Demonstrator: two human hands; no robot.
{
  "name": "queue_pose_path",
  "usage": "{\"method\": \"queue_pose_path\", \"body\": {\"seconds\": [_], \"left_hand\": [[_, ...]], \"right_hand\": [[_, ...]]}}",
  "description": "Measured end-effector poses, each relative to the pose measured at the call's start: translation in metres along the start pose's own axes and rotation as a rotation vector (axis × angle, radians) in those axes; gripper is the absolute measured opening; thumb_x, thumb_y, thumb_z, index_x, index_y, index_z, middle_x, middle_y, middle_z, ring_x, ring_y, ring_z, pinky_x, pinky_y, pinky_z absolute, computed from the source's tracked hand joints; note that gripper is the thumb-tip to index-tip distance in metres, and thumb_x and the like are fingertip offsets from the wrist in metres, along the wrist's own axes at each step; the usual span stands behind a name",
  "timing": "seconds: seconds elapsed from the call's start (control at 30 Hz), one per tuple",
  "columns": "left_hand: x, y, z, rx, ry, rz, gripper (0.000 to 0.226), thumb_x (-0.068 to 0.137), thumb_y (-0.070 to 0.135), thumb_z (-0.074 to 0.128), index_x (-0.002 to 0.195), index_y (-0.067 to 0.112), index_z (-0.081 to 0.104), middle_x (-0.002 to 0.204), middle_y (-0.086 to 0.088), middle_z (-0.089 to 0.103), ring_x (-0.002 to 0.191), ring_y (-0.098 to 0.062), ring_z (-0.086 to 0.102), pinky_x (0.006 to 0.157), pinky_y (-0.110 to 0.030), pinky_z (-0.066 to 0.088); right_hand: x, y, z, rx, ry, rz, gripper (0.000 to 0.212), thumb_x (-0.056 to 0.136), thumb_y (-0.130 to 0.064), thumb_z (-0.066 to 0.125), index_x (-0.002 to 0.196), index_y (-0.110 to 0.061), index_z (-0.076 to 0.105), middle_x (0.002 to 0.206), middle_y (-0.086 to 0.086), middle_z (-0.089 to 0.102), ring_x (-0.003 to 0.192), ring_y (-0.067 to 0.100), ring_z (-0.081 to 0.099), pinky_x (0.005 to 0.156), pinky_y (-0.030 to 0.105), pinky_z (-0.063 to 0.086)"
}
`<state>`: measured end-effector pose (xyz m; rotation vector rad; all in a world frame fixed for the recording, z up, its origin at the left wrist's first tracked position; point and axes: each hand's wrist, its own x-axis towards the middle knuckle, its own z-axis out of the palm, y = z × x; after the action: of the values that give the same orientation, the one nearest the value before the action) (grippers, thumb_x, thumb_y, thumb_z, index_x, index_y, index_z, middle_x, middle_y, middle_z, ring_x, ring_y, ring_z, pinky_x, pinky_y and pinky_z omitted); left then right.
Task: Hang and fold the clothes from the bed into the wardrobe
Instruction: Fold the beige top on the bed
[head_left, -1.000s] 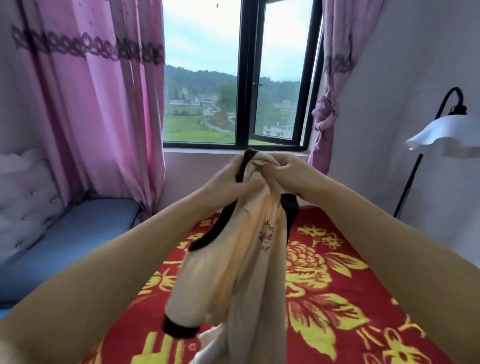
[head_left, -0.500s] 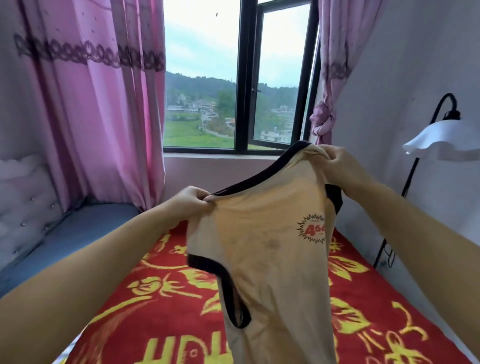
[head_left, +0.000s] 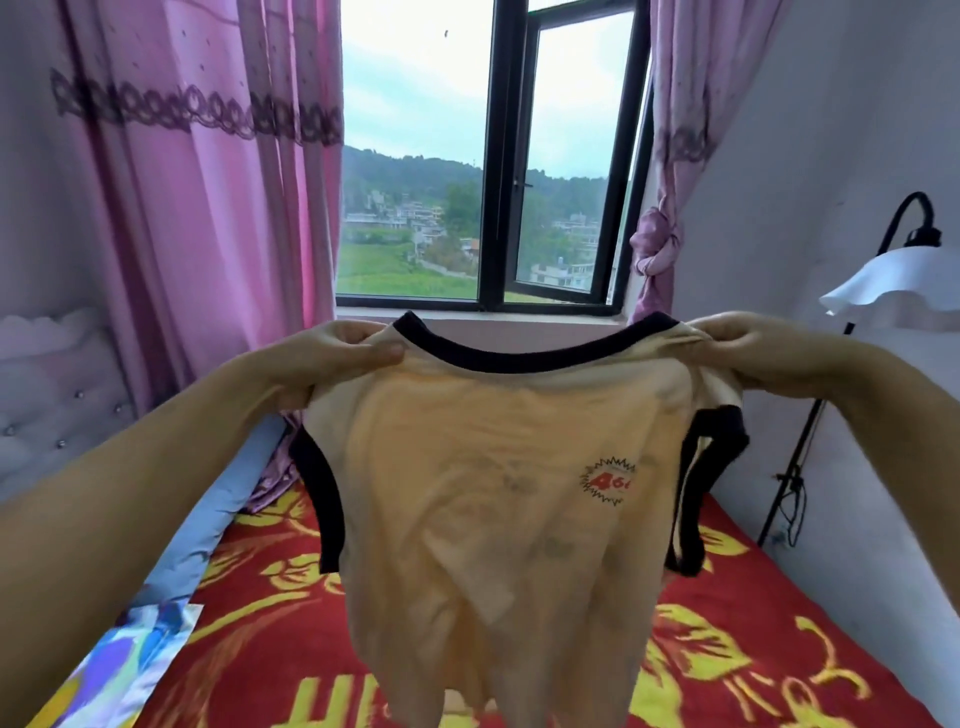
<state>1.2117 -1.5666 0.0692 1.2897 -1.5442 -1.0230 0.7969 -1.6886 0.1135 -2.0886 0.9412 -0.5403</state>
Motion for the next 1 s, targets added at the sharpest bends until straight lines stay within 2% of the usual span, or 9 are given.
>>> {"method": "queue_pose_path", "body": {"seconds": [0.1, 0.23, 0.37, 0.53, 0.63, 0.73, 0.8, 0.9, 1.0], "left_hand": [[0.001, -0.001, -0.009, -0.07, 0.052, -0.035, 0.044, 0.065, 0.052, 0.08, 0.093, 0.019, 0.076, 0.09, -0.004, 0.073, 0.074, -0.012, 0.069, 0.064, -0.023, 0.057], [0.016, 0.0, 0.006, -0.095, 0.296, -0.115, 0.03, 0.079, 0.034, 0.07, 0.098, 0.011, 0.072, 0.083, -0.007, 0.074, 0.065, -0.012, 0.069, 0.056, -0.023, 0.056], [0.034, 0.01, 0.037, -0.095, 0.474, -0.22, 0.014, 0.094, 0.016, 0.059, 0.092, 0.004, 0.066, 0.07, -0.006, 0.064, 0.053, -0.013, 0.059, 0.045, -0.019, 0.049], [0.035, 0.027, 0.103, -0.235, 0.175, -0.236, 0.024, 0.1, 0.01, 0.043, 0.078, 0.007, 0.054, 0.053, -0.003, 0.057, 0.042, -0.011, 0.053, 0.039, -0.021, 0.044], [0.032, 0.041, 0.12, -0.297, 0.14, -0.179, 0.025, 0.101, 0.008, 0.041, 0.087, 0.0, 0.06, 0.066, -0.011, 0.071, 0.058, -0.019, 0.07, 0.059, -0.03, 0.06], [0.023, 0.049, 0.112, -0.387, 0.111, -0.116, 0.019, 0.095, -0.003, 0.045, 0.093, -0.001, 0.063, 0.08, -0.016, 0.072, 0.072, -0.023, 0.072, 0.067, -0.032, 0.061], [0.018, 0.048, 0.105, -0.182, 0.14, -0.012, 0.016, 0.091, -0.004, 0.051, 0.099, -0.001, 0.064, 0.09, -0.016, 0.07, 0.085, -0.026, 0.07, 0.078, -0.034, 0.059], [0.015, 0.045, 0.095, 0.62, 0.37, 0.366, 0.045, 0.085, 0.015, 0.068, 0.127, 0.016, 0.053, 0.116, -0.004, 0.062, 0.11, -0.02, 0.057, 0.09, -0.027, 0.046], [0.018, 0.045, 0.094, 0.841, 0.161, 0.405, 0.078, 0.078, 0.033, 0.076, 0.142, 0.033, 0.031, 0.136, 0.005, 0.045, 0.124, -0.009, 0.037, 0.101, -0.021, 0.029]], "right_hand": [[0.003, 0.005, -0.009, 0.023, -0.121, 0.148, 0.052, 0.078, -0.04, 0.065, 0.114, -0.002, 0.063, 0.089, 0.015, 0.061, 0.071, 0.025, 0.056, 0.056, 0.028, 0.05], [0.03, 0.019, 0.024, -0.156, 0.193, 0.181, 0.036, 0.093, -0.035, 0.058, 0.102, -0.001, 0.067, 0.075, 0.01, 0.054, 0.065, 0.022, 0.047, 0.056, 0.028, 0.039], [0.055, 0.01, 0.066, -0.079, 0.372, 0.22, 0.032, 0.096, -0.022, 0.055, 0.069, -0.006, 0.06, 0.054, 0.002, 0.048, 0.051, 0.016, 0.045, 0.05, 0.022, 0.037], [0.07, -0.04, 0.124, 0.005, 0.264, -0.03, 0.024, 0.1, -0.029, 0.048, 0.089, -0.018, 0.067, 0.068, -0.004, 0.06, 0.055, 0.007, 0.052, 0.051, 0.02, 0.04], [0.066, -0.063, 0.142, -0.064, 0.115, -0.172, 0.027, 0.099, -0.04, 0.046, 0.084, -0.029, 0.065, 0.07, -0.013, 0.064, 0.06, -0.002, 0.056, 0.055, 0.013, 0.043], [0.059, -0.071, 0.133, -0.073, 0.008, -0.207, 0.02, 0.095, -0.036, 0.056, 0.11, -0.024, 0.06, 0.093, -0.01, 0.064, 0.083, -0.003, 0.06, 0.072, 0.011, 0.045], [0.053, -0.071, 0.126, -0.13, -0.03, -0.232, 0.032, 0.093, -0.025, 0.061, 0.123, -0.017, 0.052, 0.094, -0.007, 0.061, 0.077, -0.006, 0.059, 0.07, 0.011, 0.044], [0.045, -0.071, 0.123, -0.217, -0.024, -0.23, 0.016, 0.097, -0.012, 0.052, 0.112, -0.008, 0.054, 0.083, 0.002, 0.054, 0.067, 0.009, 0.051, 0.065, 0.024, 0.041], [0.036, -0.074, 0.117, -0.153, -0.095, -0.274, 0.016, 0.093, 0.0, 0.052, 0.106, -0.006, 0.06, 0.09, 0.009, 0.062, 0.078, 0.016, 0.059, 0.074, 0.034, 0.048]]}}
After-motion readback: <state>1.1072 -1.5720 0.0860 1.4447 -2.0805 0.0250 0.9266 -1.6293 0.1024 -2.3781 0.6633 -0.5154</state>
